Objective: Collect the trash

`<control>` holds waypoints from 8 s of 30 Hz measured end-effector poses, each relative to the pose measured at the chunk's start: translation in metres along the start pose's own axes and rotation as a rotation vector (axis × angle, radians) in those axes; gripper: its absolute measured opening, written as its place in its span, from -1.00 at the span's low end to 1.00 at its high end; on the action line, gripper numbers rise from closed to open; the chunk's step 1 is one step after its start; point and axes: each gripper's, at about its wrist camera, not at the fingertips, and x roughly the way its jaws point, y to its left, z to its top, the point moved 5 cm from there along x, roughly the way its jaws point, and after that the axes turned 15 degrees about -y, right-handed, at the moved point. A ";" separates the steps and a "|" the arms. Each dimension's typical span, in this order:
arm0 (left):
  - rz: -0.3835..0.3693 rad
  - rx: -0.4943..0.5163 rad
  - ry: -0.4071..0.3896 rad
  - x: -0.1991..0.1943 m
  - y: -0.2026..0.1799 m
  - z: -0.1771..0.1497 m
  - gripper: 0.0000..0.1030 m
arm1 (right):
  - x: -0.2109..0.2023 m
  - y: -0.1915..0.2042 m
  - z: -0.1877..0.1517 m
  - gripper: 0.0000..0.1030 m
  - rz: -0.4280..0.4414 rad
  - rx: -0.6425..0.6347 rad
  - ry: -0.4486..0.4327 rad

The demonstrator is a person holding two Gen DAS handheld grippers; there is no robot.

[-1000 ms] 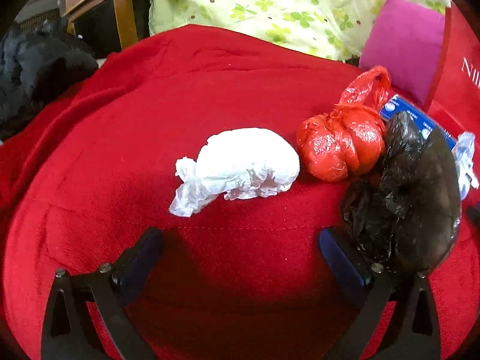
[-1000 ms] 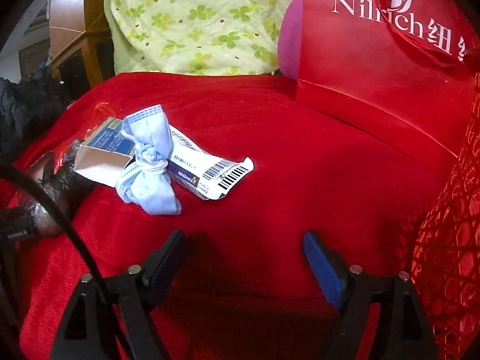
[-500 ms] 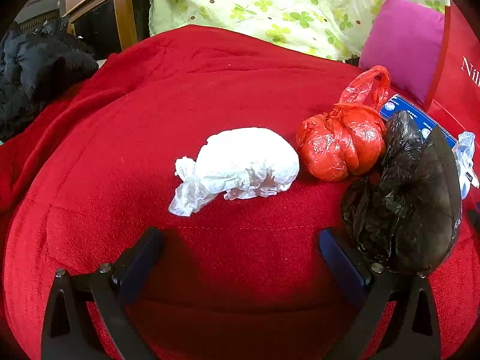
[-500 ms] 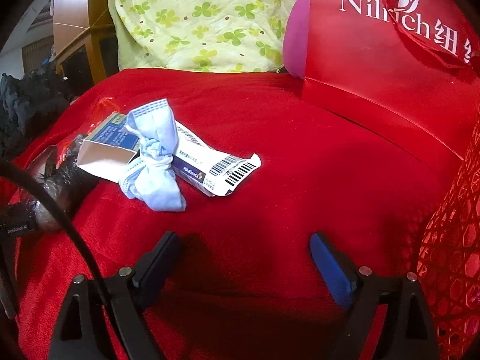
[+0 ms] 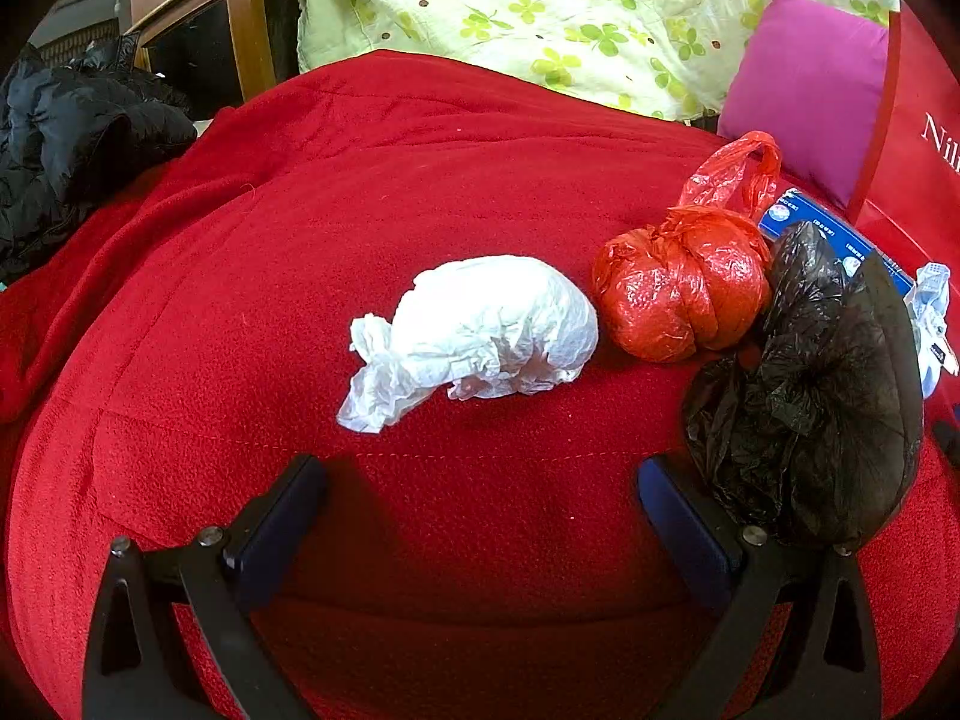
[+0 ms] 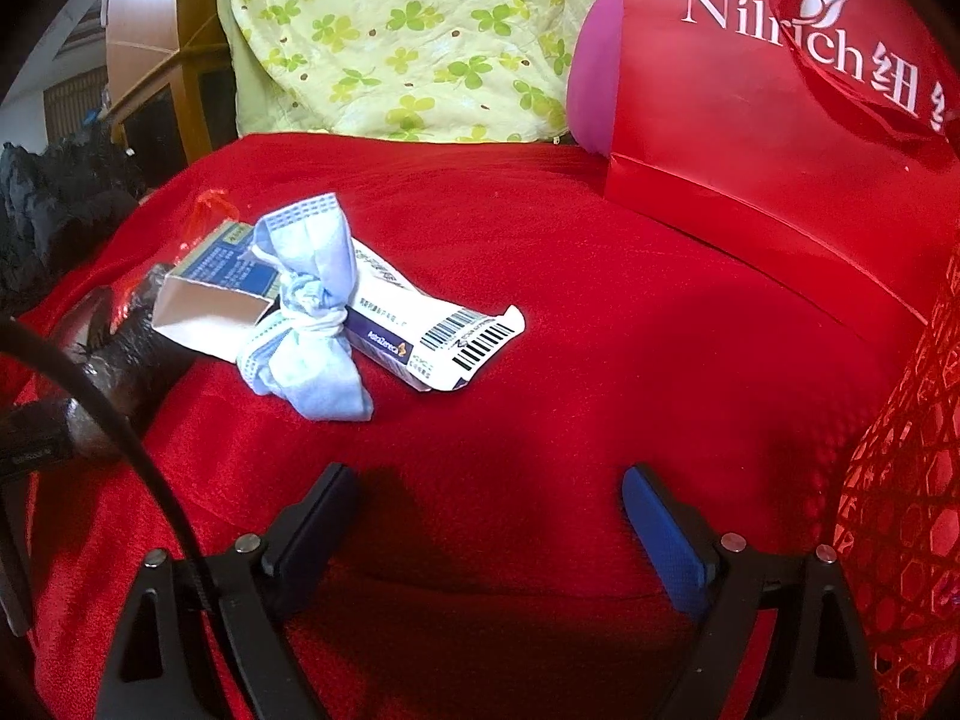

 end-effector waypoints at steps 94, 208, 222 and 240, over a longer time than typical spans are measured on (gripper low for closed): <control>0.005 -0.003 0.009 0.000 0.000 0.002 1.00 | 0.006 -0.002 0.000 0.96 0.022 -0.008 0.013; 0.126 0.164 -0.168 -0.164 -0.059 0.045 1.00 | -0.040 -0.014 0.038 0.99 0.088 0.142 -0.057; 0.073 0.178 -0.198 -0.185 -0.068 0.075 1.00 | -0.068 -0.008 0.077 0.99 0.287 0.288 -0.102; -0.088 0.091 -0.147 -0.151 -0.045 0.065 1.00 | 0.004 -0.010 0.088 0.23 0.422 0.429 0.088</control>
